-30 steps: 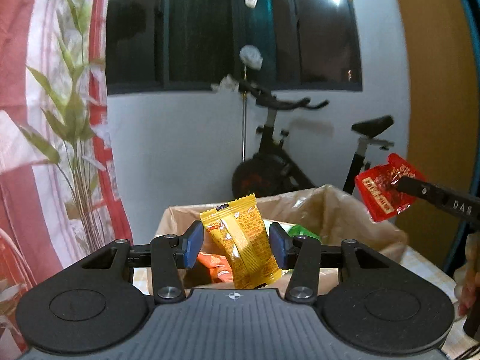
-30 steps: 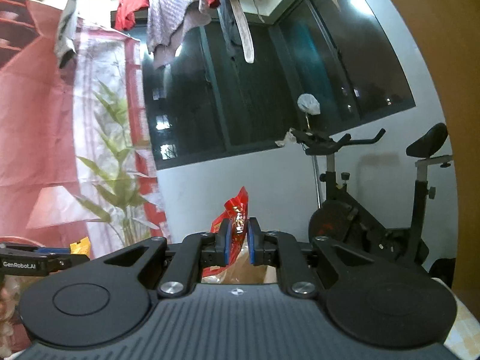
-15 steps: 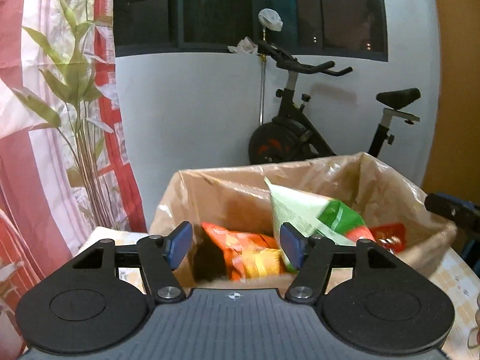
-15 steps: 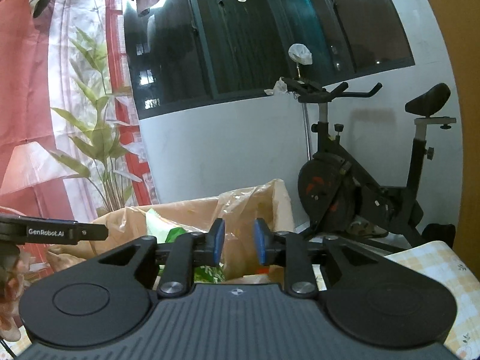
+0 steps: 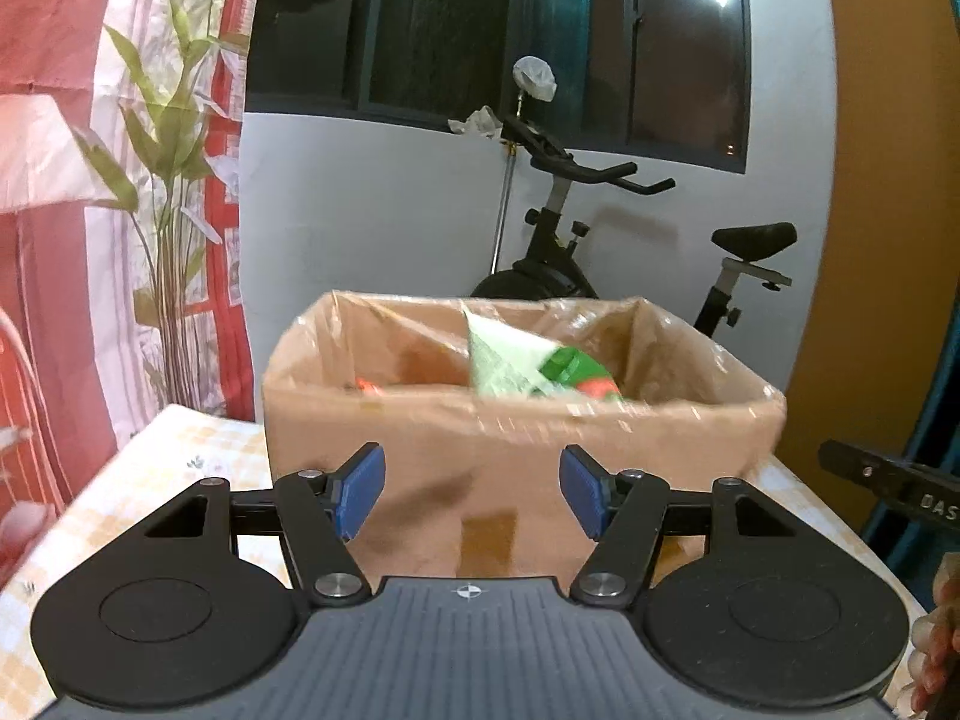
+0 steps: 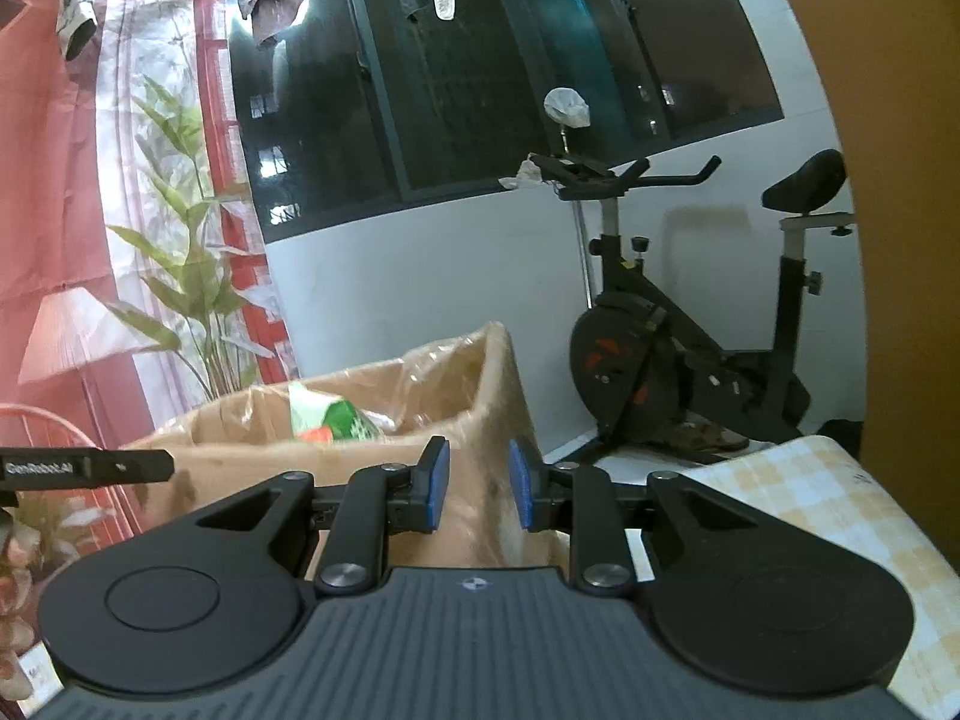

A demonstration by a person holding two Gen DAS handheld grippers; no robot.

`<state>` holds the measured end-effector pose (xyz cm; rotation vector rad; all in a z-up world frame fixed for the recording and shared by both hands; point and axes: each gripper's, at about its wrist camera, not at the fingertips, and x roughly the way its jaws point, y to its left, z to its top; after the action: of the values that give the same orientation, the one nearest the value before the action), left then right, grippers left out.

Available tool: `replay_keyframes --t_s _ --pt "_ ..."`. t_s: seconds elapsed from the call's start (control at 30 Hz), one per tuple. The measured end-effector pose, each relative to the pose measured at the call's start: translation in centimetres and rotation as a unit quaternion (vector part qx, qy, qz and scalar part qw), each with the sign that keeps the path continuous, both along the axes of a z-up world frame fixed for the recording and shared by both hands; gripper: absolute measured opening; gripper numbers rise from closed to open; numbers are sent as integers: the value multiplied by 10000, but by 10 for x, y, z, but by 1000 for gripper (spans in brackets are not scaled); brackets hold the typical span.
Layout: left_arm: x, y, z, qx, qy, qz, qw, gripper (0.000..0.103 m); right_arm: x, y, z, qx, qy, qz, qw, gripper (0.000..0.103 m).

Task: Organize snacks
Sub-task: 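Withdraw both grippers from the box toward the last packets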

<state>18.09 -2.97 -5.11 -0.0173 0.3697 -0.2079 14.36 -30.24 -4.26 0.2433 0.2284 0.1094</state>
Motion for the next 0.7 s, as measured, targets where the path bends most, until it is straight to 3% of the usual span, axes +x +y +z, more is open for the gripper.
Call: replay_keyframes --t_s 0.17,0.6,0.7 --pt "-18 -6 -21 -67 44 -75 9999 67 -11 3 -21 -99 266 -7 9996 25" --pt "11 -38 -88 -74 1097 -869 9901 62 6 17 -96 -265 1553 1 9875 25" --pt "21 -42 -99 -56 1245 -885 9882 61 14 23 -108 -345 1756 34 9838 32"
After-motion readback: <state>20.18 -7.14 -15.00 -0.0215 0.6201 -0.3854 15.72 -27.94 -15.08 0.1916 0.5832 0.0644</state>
